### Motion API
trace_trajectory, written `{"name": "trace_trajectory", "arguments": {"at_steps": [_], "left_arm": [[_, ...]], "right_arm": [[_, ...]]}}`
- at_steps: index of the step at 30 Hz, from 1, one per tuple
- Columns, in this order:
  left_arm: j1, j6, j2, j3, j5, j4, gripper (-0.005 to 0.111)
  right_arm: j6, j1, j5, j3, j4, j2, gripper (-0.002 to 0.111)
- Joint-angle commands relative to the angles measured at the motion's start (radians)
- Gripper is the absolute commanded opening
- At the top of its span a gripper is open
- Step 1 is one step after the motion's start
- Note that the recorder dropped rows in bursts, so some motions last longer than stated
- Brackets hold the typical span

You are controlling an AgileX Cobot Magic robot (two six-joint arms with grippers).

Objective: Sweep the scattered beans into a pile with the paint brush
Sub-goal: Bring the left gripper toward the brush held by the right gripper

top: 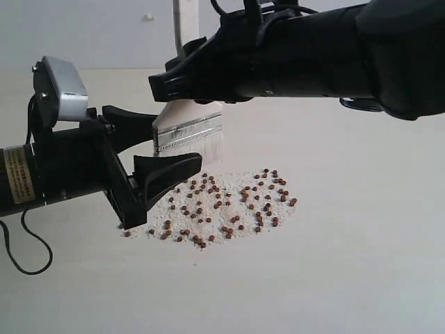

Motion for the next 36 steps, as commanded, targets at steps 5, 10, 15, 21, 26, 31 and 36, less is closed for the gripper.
{"name": "trace_trajectory", "arguments": {"at_steps": [5,10,15,21,26,31,36], "left_arm": [[-0.006,0.002,0.028,-0.005,0.003,-0.043,0.072],[-0.006,0.002,0.033,-0.005,0.003,-0.043,0.072],[-0.006,0.002,0.047,-0.005,0.003,-0.043,0.071],[-0.006,-0.009,0.057,-0.005,0.003,-0.043,0.068],[-0.006,-0.009,0.057,-0.005,0.003,-0.035,0.040],[-0.006,-0.006,0.057,-0.005,0.003,-0.031,0.009],[-0.006,-0.003,0.057,-0.005,-0.017,-0.033,0.000]], "right_arm": [[-0.007,0.003,0.005,-0.013,0.001,0.000,0.000],[-0.008,0.003,0.018,-0.013,0.016,0.020,0.000],[-0.008,0.003,0.019,-0.013,0.018,0.049,0.000],[-0.008,0.003,0.035,-0.013,0.018,0.053,0.000],[-0.008,0.003,0.037,-0.013,0.018,0.053,0.000],[-0.008,0.003,0.054,-0.013,0.018,0.053,0.000],[-0.008,0.003,0.071,-0.013,0.023,0.053,0.000]]}}
